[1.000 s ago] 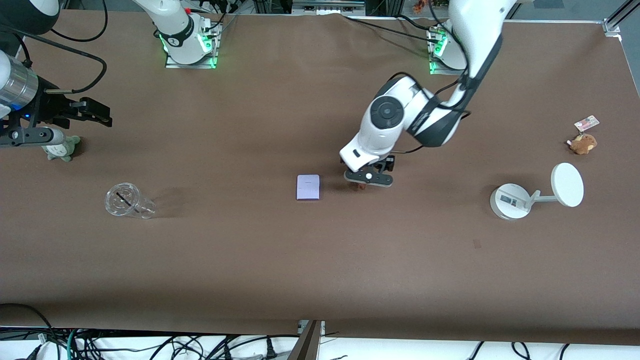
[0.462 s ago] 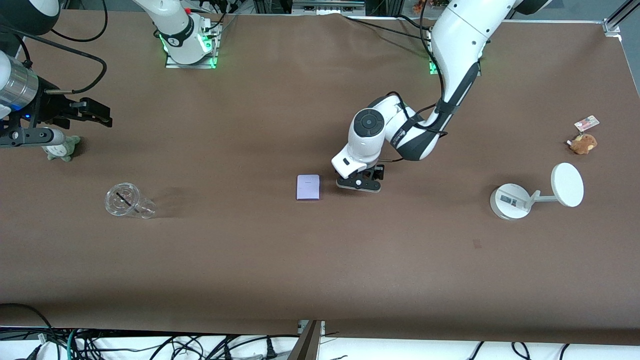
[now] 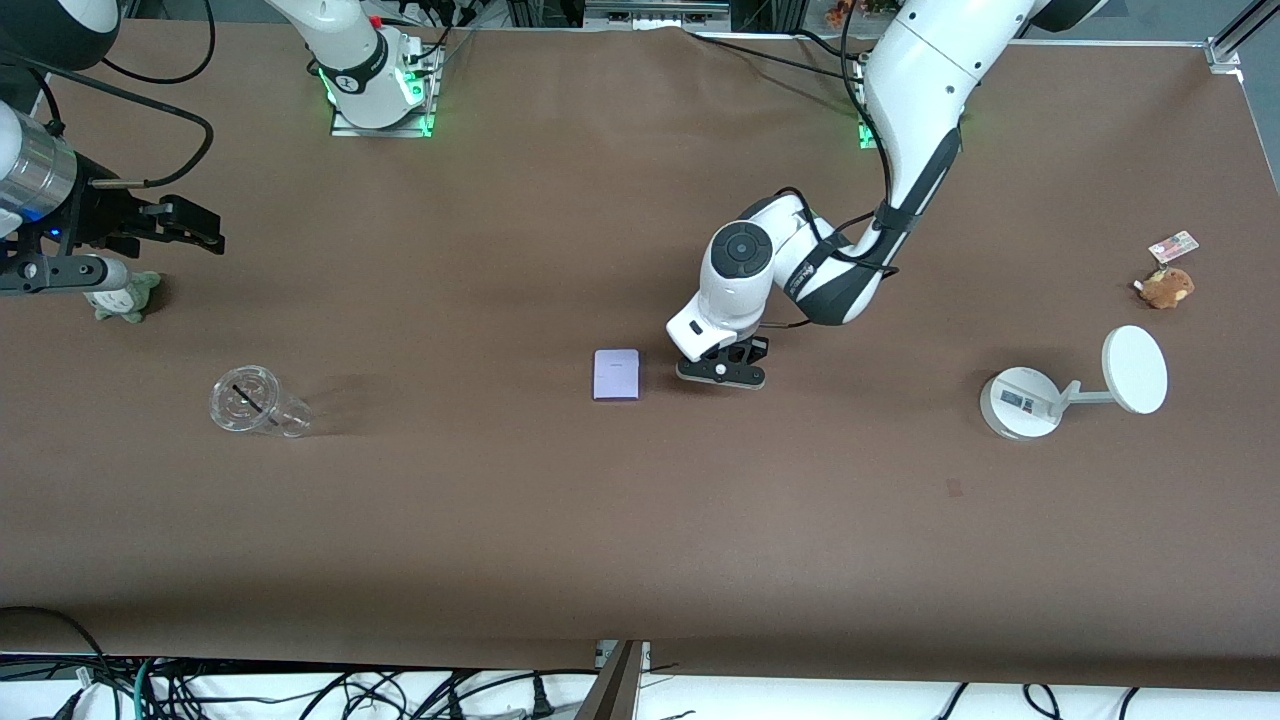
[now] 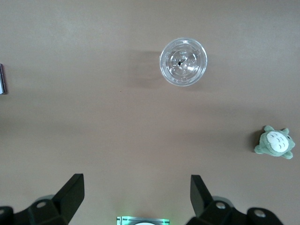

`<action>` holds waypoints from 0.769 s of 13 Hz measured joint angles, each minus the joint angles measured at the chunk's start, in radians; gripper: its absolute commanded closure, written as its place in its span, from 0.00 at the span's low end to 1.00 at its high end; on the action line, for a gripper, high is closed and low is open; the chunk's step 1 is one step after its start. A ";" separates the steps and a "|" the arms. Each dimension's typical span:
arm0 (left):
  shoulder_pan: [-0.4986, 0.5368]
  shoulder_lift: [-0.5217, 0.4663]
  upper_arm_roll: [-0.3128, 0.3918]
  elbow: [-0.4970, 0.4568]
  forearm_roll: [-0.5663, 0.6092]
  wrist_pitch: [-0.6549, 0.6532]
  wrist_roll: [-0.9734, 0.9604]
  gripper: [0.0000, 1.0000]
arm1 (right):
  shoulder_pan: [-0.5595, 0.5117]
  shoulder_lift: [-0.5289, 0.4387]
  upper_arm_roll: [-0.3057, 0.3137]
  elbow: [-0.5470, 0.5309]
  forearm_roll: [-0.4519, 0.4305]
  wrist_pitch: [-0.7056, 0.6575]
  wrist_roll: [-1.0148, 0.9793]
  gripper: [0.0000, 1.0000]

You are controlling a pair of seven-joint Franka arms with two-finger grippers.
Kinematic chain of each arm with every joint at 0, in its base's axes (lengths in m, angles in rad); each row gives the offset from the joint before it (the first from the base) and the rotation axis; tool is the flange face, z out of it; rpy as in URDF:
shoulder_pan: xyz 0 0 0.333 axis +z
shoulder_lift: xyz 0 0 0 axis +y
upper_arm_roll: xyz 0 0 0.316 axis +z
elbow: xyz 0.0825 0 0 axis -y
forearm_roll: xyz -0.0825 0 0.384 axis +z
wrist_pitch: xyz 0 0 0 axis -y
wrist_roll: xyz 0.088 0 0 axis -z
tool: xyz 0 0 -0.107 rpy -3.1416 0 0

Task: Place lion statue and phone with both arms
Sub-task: 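Close the left gripper on the lion statue and lift it, then carry the lion toward the white lamp while the right gripper reaches the phone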

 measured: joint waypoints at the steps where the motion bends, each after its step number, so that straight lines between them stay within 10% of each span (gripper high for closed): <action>1: 0.006 -0.008 0.000 0.008 0.000 -0.016 0.000 0.91 | 0.000 0.000 0.000 0.000 0.000 0.000 0.000 0.00; 10: 0.227 -0.208 0.002 0.034 0.000 -0.330 0.194 0.89 | 0.005 0.000 0.004 0.000 0.005 0.002 0.000 0.00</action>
